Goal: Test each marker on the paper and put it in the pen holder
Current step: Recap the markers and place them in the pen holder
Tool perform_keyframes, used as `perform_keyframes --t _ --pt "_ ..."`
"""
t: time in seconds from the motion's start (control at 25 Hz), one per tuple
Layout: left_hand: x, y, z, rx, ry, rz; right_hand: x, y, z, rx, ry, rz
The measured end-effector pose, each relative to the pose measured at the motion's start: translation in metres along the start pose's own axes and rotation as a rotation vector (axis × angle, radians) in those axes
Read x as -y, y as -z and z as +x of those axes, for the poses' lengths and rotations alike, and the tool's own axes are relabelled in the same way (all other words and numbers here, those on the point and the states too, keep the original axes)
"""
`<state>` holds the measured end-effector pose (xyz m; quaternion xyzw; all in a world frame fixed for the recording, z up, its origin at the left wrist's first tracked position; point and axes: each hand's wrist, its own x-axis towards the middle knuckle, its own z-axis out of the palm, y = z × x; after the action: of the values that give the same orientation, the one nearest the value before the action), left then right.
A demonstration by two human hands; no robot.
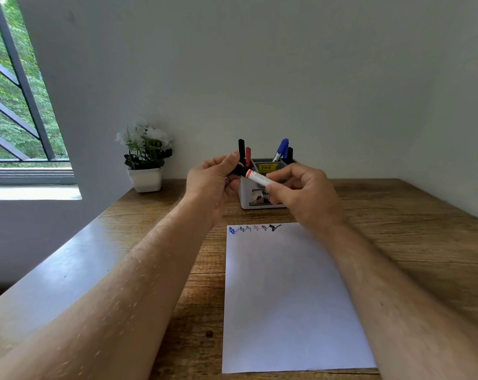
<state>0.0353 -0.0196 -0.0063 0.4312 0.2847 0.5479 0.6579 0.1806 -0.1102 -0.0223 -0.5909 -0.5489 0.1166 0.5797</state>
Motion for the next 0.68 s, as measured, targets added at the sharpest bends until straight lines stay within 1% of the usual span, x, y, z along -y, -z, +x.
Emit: perform_keyframes --t 0.04,0.08,0.16,0.28,0.48,0.68 --pt "0.0 0.001 0.001 -0.007 -0.01 0.015 -0.001 -0.002 -0.002 -0.015 0.069 -0.123" --pt "0.001 0.002 0.002 -0.015 -0.017 0.029 -0.001 -0.003 -0.003 -0.027 0.124 -0.188" --pt "0.003 0.002 0.002 -0.032 -0.032 0.051 -0.002 -0.004 -0.005 -0.034 0.199 -0.23" --pt "0.005 0.001 0.003 -0.022 -0.046 0.069 -0.004 -0.005 -0.006 -0.032 0.259 -0.288" --pt "0.01 0.0 0.003 -0.002 -0.045 0.062 -0.004 -0.008 -0.005 -0.02 0.26 -0.323" --pt "0.012 -0.005 0.0 0.006 -0.044 0.003 -0.005 -0.011 -0.005 -0.032 0.202 -0.214"
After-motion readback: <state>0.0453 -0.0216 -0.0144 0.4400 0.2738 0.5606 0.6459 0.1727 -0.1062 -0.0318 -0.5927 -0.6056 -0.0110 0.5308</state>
